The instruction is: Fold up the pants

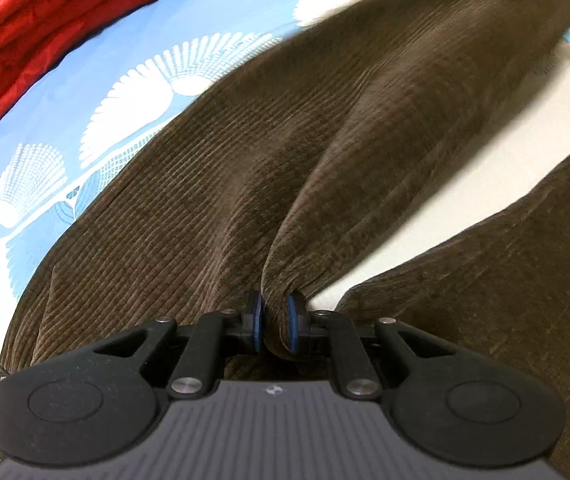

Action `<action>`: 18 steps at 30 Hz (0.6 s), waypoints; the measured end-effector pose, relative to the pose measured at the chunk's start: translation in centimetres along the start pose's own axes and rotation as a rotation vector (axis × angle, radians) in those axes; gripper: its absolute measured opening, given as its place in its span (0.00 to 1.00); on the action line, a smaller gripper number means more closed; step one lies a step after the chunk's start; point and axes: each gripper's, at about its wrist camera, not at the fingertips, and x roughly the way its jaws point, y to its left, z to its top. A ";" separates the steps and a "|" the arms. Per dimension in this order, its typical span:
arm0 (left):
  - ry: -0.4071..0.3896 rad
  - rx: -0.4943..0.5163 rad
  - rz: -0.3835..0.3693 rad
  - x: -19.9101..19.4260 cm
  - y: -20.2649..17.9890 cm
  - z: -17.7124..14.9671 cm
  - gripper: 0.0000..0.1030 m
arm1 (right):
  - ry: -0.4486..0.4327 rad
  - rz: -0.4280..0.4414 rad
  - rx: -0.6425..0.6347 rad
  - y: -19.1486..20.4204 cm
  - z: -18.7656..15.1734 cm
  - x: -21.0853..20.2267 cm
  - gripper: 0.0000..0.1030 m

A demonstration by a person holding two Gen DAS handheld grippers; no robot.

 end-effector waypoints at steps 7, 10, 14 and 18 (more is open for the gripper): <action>0.000 0.017 -0.010 -0.5 0.0 -0.6 0.15 | 0.293 -0.542 0.168 -7.9 -4.2 2.4 0.08; -0.008 0.044 -0.063 -0.8 -0.5 -0.9 0.16 | 0.217 -0.484 0.114 -6.5 -2.8 1.3 0.07; -0.025 0.080 -0.135 -1.5 -0.3 -1.5 0.20 | 0.265 -0.595 0.113 -8.2 -3.1 2.0 0.09; -0.085 -0.049 -0.259 -3.4 4.0 -1.7 0.34 | 0.167 -0.686 0.041 -6.2 -2.9 0.2 0.19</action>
